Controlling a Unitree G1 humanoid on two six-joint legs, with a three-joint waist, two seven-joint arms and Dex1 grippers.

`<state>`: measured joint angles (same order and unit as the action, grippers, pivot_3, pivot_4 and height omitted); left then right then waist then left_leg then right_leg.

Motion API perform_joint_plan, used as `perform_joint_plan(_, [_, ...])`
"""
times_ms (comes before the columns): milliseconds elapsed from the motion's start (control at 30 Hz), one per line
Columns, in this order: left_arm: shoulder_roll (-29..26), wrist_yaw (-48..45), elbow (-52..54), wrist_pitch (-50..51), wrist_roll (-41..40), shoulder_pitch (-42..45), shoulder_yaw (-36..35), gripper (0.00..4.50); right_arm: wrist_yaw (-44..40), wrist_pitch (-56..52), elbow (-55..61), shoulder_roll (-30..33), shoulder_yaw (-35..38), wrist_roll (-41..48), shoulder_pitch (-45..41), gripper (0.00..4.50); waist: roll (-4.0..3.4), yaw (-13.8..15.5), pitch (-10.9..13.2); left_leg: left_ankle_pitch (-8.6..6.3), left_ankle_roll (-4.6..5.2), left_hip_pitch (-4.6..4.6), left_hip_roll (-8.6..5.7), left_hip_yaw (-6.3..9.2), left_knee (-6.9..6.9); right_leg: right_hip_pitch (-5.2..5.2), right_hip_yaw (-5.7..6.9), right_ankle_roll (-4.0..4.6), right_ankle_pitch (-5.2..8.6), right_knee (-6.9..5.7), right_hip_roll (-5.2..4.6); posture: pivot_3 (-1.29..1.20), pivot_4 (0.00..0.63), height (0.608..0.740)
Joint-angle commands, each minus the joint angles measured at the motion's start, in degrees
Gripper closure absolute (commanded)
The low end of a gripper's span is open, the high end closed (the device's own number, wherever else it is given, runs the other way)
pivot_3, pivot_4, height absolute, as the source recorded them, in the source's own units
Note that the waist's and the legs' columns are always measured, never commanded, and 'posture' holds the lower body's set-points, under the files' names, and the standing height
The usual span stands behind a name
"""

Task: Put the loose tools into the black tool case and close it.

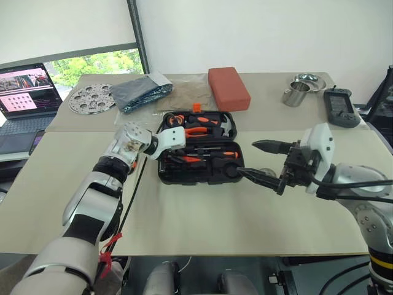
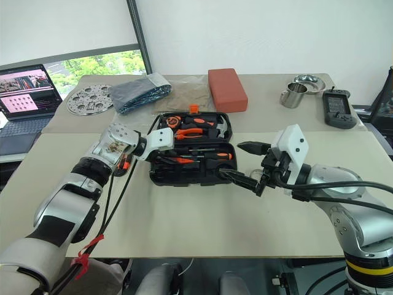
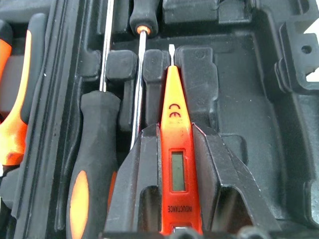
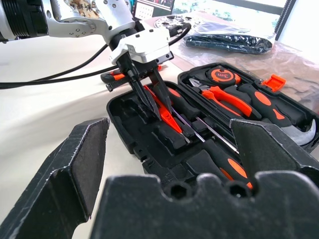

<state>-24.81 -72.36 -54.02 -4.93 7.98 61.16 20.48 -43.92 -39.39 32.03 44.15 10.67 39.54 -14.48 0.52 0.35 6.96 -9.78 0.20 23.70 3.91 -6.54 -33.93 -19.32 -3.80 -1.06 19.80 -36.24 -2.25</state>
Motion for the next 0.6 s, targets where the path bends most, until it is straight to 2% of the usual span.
perform_joint_plan(33, [-0.01,0.5,-0.67,0.13,1.69,1.42,0.15,4.05,0.18,1.42,1.76,0.05,1.78,0.72,0.18,0.0,-0.01,0.01,-0.01,0.0,0.0,0.0,0.0,0.0,0.0,0.0,0.0,0.0,0.0,0.0,0.0,0.0,0.15,0.74])
perform_joint_plan(267, [1.31,1.37,-2.56,-0.23,2.82,1.54,-0.13,4.05,0.47,1.67,2.06,-0.22,1.51,0.68,0.63,0.0,-0.03,0.08,-0.02,0.01,-0.01,-0.02,0.0,0.0,-0.02,0.01,0.0,0.0,0.0,-0.02,0.0,0.0,0.15,0.74])
perform_joint_plan(333, [1.63,1.97,-2.85,-0.62,2.51,1.56,-0.6,3.05,0.53,1.7,2.08,-0.24,1.41,0.62,0.71,0.0,-0.05,0.11,-0.03,0.01,-0.01,-0.02,0.0,0.0,-0.02,0.02,0.0,0.0,0.0,-0.03,0.01,0.0,0.15,0.74])
perform_joint_plan(367, [1.85,2.46,-3.05,-0.42,2.24,1.7,-1.02,2.85,0.6,1.63,2.07,-0.23,1.28,0.58,0.64,0.0,-0.05,0.14,-0.03,0.01,-0.01,-0.02,-0.01,0.0,-0.03,0.02,0.0,0.0,0.0,-0.03,0.0,0.0,0.15,0.74])
perform_joint_plan(600, [0.53,4.35,-1.16,-0.54,1.37,3.05,-3.33,0.23,0.91,0.89,1.75,0.2,0.45,0.43,-0.27,0.0,-0.04,0.3,-0.03,0.03,-0.02,0.02,-0.02,0.04,-0.08,0.02,0.01,0.0,0.0,-0.1,0.01,0.0,0.15,0.74])
